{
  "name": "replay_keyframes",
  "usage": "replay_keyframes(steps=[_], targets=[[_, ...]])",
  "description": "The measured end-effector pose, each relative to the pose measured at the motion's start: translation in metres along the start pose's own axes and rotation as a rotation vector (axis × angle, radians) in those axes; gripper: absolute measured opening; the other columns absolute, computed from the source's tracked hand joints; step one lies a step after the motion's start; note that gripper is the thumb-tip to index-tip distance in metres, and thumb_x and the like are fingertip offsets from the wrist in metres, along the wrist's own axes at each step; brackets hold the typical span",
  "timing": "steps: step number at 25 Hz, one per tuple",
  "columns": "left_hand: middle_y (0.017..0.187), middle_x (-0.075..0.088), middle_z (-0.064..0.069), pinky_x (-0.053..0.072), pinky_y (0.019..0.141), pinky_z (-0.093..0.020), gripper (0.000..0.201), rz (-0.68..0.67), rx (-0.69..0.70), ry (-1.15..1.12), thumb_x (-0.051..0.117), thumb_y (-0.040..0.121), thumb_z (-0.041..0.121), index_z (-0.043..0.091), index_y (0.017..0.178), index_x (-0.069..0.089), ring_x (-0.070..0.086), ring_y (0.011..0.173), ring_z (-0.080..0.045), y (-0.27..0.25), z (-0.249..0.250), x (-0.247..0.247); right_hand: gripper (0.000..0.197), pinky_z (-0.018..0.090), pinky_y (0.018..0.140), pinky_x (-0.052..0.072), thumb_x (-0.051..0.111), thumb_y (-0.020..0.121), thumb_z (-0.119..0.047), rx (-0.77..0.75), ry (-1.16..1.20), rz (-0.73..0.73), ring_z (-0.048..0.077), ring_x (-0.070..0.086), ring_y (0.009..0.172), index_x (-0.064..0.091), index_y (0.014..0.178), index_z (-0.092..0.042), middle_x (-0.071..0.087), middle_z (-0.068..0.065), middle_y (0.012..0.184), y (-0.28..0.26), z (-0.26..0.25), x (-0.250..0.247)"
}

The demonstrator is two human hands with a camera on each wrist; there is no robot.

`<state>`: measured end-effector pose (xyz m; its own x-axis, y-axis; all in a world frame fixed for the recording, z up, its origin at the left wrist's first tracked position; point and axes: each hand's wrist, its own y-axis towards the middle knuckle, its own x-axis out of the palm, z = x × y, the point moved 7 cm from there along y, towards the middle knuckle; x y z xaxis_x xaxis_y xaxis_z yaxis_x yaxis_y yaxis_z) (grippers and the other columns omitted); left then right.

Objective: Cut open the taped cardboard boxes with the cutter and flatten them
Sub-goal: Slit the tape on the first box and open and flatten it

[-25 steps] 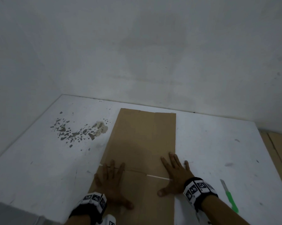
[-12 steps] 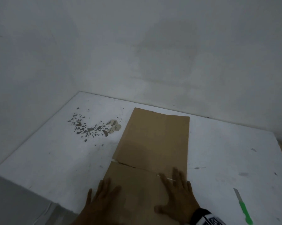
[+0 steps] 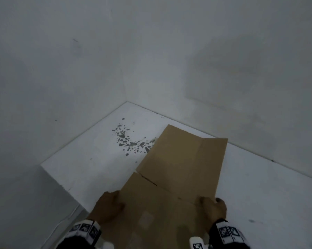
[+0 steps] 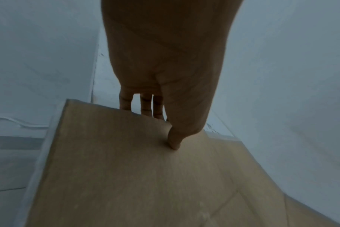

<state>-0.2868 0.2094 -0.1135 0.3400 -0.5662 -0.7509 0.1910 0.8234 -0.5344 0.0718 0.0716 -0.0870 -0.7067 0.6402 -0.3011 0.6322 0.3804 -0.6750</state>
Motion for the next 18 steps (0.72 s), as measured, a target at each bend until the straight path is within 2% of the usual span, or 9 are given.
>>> replay_keyframes(steps=[1,3,5,7,9,12,15,16,18], targets=[[0.142,0.054,-0.004,0.042,0.107,-0.034,0.057,0.026,0.014,-0.064,0.060,0.094,0.041,0.016,0.144,0.049,0.053,0.126,-0.024,0.003,-0.006,-0.011,0.029,0.040,0.090,0.047,0.057,0.092,-0.005,0.014,0.030,-0.035,0.035,0.059,0.097,0.059,0.120,0.003,0.063,0.020,0.122,0.002,-0.003,0.010],[0.140,0.057,-0.006,0.043,0.107,-0.034,0.045,0.117,0.004,-0.136,0.062,0.096,0.025,0.012,0.139,0.056,0.055,0.126,-0.025,0.012,-0.026,-0.038,0.011,0.038,0.078,0.049,0.055,0.091,-0.001,0.018,0.081,-0.098,0.030,0.057,0.081,0.066,0.094,0.002,0.067,0.015,0.099,0.005,-0.011,0.039],[0.143,0.055,-0.009,0.041,0.108,-0.035,0.046,0.197,-0.019,-0.152,0.061,0.096,0.021,0.012,0.140,0.055,0.052,0.129,-0.027,0.024,-0.042,-0.070,0.008,0.038,0.072,0.049,0.057,0.090,0.001,0.038,0.118,-0.167,0.030,0.056,0.081,0.062,0.082,0.002,0.064,0.013,0.089,0.004,-0.021,0.071],[0.144,0.052,-0.012,0.039,0.109,-0.036,0.047,0.252,-0.049,-0.148,0.060,0.096,0.020,0.013,0.142,0.053,0.050,0.130,-0.029,0.038,-0.058,-0.101,0.011,0.044,0.077,0.052,0.060,0.090,0.000,0.056,0.104,-0.227,0.033,0.057,0.086,0.060,0.080,0.002,0.063,0.014,0.089,0.005,-0.031,0.106],[0.142,0.052,-0.013,0.040,0.107,-0.036,0.047,0.283,-0.085,-0.150,0.058,0.097,0.022,0.018,0.144,0.050,0.050,0.128,-0.029,0.052,-0.074,-0.128,0.005,0.050,0.088,0.053,0.063,0.091,-0.003,0.061,0.098,-0.295,0.038,0.061,0.096,0.063,0.087,-0.001,0.064,0.017,0.096,0.014,-0.038,0.144],[0.145,0.048,-0.014,0.039,0.108,-0.038,0.055,0.275,-0.132,-0.099,0.060,0.097,0.031,0.021,0.148,0.042,0.047,0.131,-0.030,0.075,-0.098,-0.154,0.031,0.050,0.098,0.051,0.060,0.093,-0.006,0.050,0.048,-0.435,0.031,0.061,0.096,0.058,0.123,0.001,0.061,0.011,0.099,0.037,-0.045,0.206],[0.155,0.034,-0.014,0.033,0.115,-0.038,0.078,0.184,-0.149,-0.053,0.066,0.093,0.042,0.020,0.156,0.026,0.036,0.141,-0.030,0.095,-0.119,-0.153,0.035,0.047,0.094,0.054,0.062,0.092,-0.007,0.042,0.008,-0.427,0.027,0.062,0.086,0.058,0.126,0.000,0.063,0.009,0.099,0.062,-0.046,0.247],[0.159,0.028,-0.013,0.029,0.117,-0.037,0.082,0.158,-0.151,-0.039,0.066,0.092,0.043,0.020,0.158,0.022,0.030,0.145,-0.029,0.099,-0.124,-0.150,0.036,0.049,0.089,0.056,0.067,0.090,-0.010,0.026,0.001,-0.402,0.028,0.064,0.085,0.060,0.123,0.002,0.066,0.011,0.098,0.067,-0.049,0.256],[0.164,0.015,-0.011,0.022,0.120,-0.036,0.086,0.124,-0.169,-0.011,0.066,0.092,0.046,0.023,0.159,0.016,0.019,0.150,-0.026,0.109,-0.139,-0.141,0.054,0.055,0.082,0.059,0.081,0.079,-0.022,-0.007,-0.008,-0.370,0.036,0.068,0.087,0.062,0.124,0.002,0.071,0.017,0.101,0.084,-0.053,0.278]])
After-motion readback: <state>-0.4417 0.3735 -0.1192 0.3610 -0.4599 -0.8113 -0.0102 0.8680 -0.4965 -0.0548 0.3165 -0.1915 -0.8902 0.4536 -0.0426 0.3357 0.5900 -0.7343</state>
